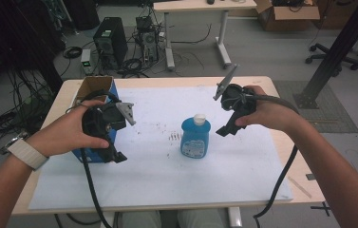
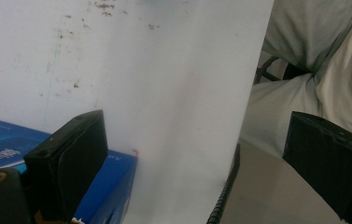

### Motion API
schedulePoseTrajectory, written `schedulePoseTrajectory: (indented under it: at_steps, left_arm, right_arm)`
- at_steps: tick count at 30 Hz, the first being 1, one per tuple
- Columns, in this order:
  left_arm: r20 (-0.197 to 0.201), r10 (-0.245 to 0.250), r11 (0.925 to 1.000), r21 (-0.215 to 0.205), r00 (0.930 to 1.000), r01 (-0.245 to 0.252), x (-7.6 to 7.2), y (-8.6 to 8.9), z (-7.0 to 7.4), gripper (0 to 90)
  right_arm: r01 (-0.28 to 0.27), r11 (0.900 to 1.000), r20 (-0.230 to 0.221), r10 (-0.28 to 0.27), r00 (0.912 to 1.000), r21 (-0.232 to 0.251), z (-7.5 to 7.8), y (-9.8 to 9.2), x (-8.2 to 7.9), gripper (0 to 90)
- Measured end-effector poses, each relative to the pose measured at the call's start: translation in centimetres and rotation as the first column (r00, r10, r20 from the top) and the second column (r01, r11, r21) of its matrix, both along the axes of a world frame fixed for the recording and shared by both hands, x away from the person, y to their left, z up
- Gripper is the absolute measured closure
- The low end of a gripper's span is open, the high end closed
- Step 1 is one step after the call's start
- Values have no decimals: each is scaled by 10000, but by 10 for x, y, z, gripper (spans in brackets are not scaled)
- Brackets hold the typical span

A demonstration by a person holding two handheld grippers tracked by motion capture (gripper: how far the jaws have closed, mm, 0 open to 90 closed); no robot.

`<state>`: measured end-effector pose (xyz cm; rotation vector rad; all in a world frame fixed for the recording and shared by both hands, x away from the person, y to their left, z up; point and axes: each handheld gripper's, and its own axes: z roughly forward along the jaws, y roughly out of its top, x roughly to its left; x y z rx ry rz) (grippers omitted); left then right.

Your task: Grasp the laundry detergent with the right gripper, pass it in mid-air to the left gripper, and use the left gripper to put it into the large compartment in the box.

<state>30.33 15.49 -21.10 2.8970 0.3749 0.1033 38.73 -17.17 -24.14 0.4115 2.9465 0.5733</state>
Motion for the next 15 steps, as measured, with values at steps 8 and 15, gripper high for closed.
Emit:
schedulePoseTrajectory:
  at_steps: [8,15]
  left_arm:
    - [-16,-42,10000,40,10000,42,1,-3,1,69]
    - [13,-31,10000,37,10000,31,1,-4,2,69]
  right_arm:
    - [59,10000,-30,-59,10000,45,6,-3,0,52]
    - [36,10000,-69,-36,10000,48,6,-5,-1,51]
